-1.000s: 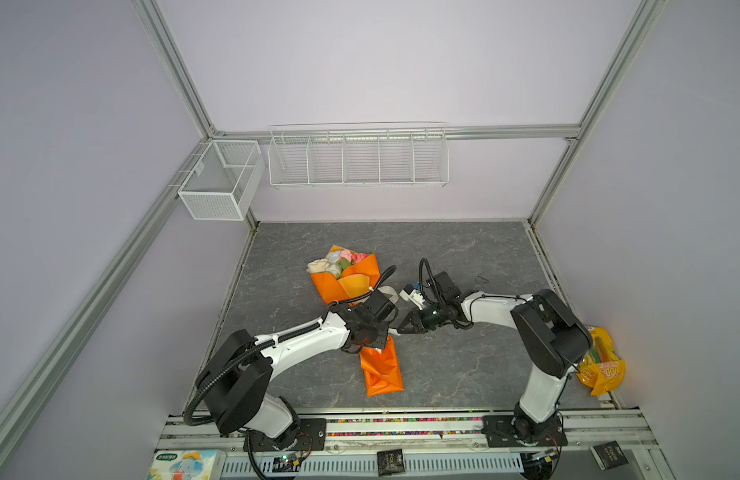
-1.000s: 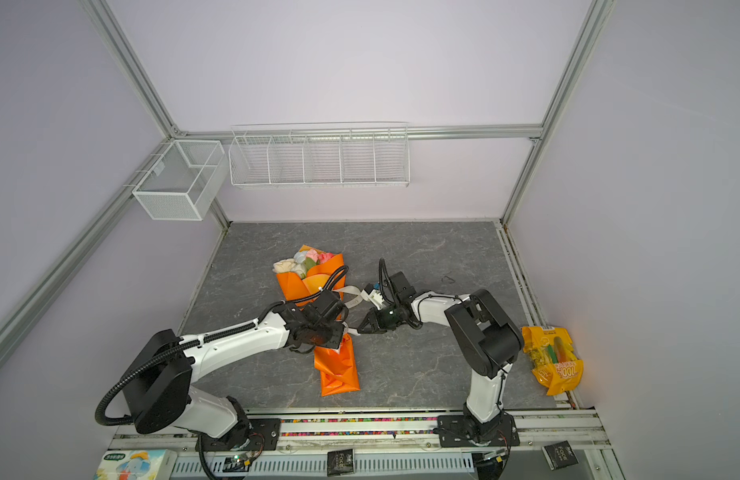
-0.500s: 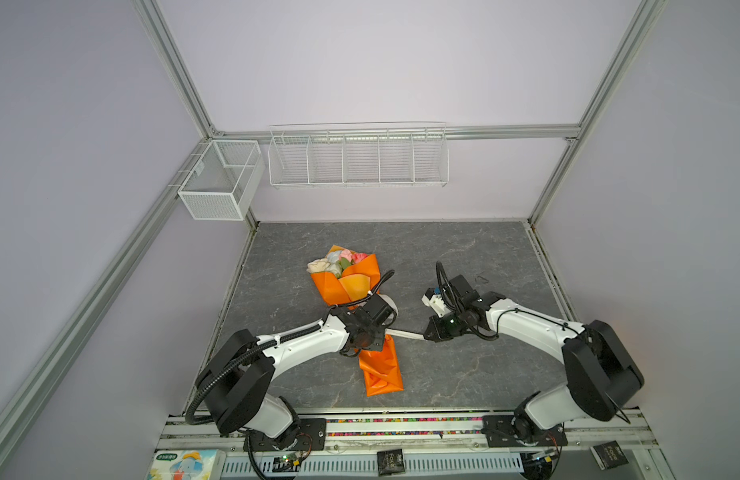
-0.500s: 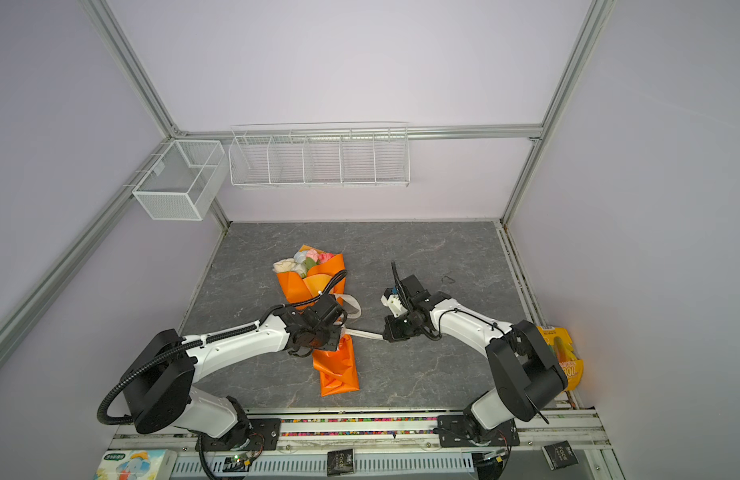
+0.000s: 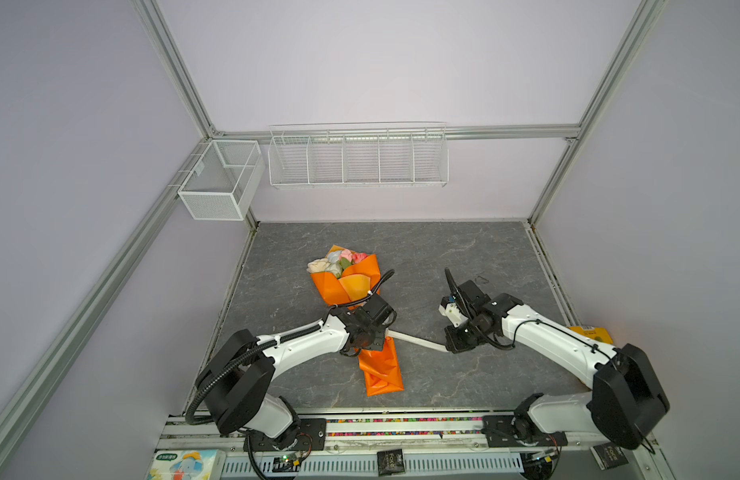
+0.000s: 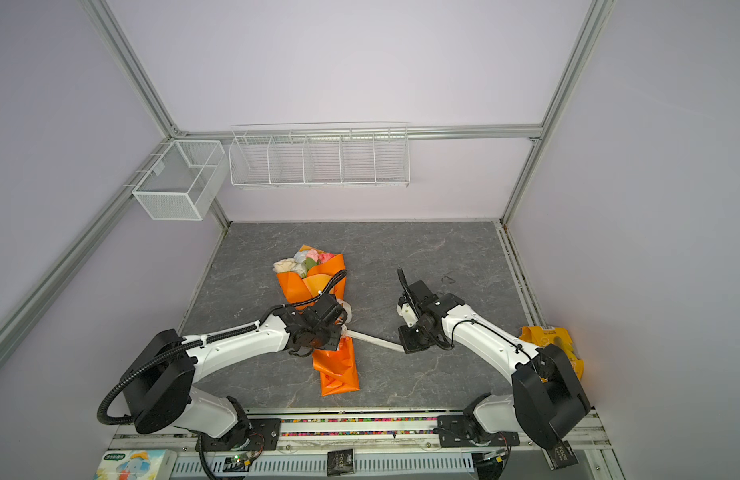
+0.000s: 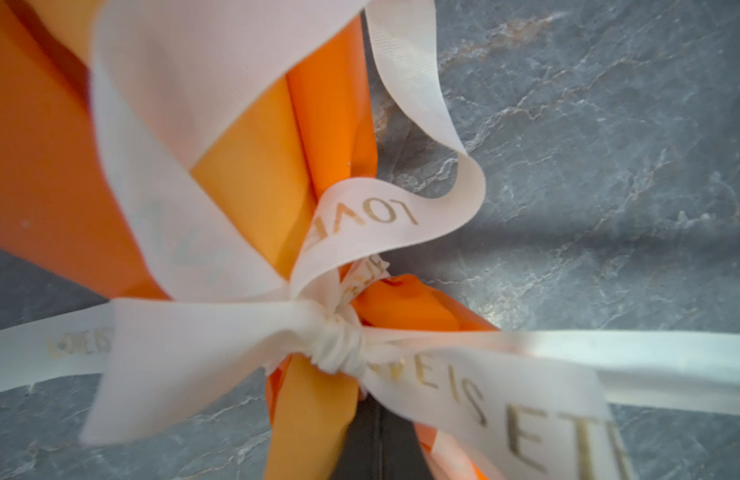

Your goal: Tie the bouquet of fake flowers

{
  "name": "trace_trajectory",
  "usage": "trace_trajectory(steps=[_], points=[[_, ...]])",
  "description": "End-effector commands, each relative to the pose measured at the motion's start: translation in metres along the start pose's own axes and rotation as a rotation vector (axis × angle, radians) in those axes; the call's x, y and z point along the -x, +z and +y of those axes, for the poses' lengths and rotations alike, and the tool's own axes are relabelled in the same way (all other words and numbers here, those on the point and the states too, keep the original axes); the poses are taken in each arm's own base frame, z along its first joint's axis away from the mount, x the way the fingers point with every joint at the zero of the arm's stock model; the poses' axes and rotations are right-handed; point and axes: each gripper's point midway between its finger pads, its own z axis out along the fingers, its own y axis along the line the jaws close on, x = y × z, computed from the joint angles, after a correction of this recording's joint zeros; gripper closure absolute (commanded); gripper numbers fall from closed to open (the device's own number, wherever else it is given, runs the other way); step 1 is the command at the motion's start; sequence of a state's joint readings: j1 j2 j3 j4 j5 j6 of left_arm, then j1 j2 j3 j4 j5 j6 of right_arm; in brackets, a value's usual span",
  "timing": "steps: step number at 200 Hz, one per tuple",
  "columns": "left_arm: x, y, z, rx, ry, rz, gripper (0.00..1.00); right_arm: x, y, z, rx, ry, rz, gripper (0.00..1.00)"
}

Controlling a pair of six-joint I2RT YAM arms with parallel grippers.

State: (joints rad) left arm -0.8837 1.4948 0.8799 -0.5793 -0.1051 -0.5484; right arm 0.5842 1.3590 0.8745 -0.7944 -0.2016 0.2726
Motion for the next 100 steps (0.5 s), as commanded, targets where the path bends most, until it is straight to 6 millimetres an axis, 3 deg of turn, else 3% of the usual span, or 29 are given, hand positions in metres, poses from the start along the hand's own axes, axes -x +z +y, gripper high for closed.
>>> trace_trajectory(steps=[1, 11, 16, 31, 48, 79, 100], points=[[0.021, -0.026, -0.033, -0.171, 0.05, -0.049, 1.0, 0.013, -0.013, 0.01, 0.025, -0.021, -0.052, 0.87], [0.026, -0.047, -0.055, -0.293, 0.083, -0.067, 1.0, 0.02, -0.018, 0.012, 0.021, -0.027, -0.071, 0.66], [0.029, -0.059, -0.063, -0.345, 0.097, -0.079, 1.0, 0.025, -0.021, 0.012, 0.011, -0.028, -0.086, 0.61], [0.032, -0.091, -0.077, -0.46, 0.102, -0.118, 1.0, 0.043, -0.033, 0.016, 0.012, -0.025, -0.158, 0.6], [0.026, -0.112, -0.076, -0.512, 0.088, -0.142, 1.0, 0.064, -0.046, 0.041, 0.128, -0.049, -0.237, 0.54], [-0.003, -0.12, -0.062, -0.563, 0.001, -0.138, 0.93, 0.092, -0.046, 0.077, 0.307, -0.028, -0.271, 0.52], [-0.024, -0.133, -0.076, -0.751, -0.002, -0.125, 0.83, 0.101, -0.044, 0.101, 0.416, -0.044, -0.275, 0.51]])
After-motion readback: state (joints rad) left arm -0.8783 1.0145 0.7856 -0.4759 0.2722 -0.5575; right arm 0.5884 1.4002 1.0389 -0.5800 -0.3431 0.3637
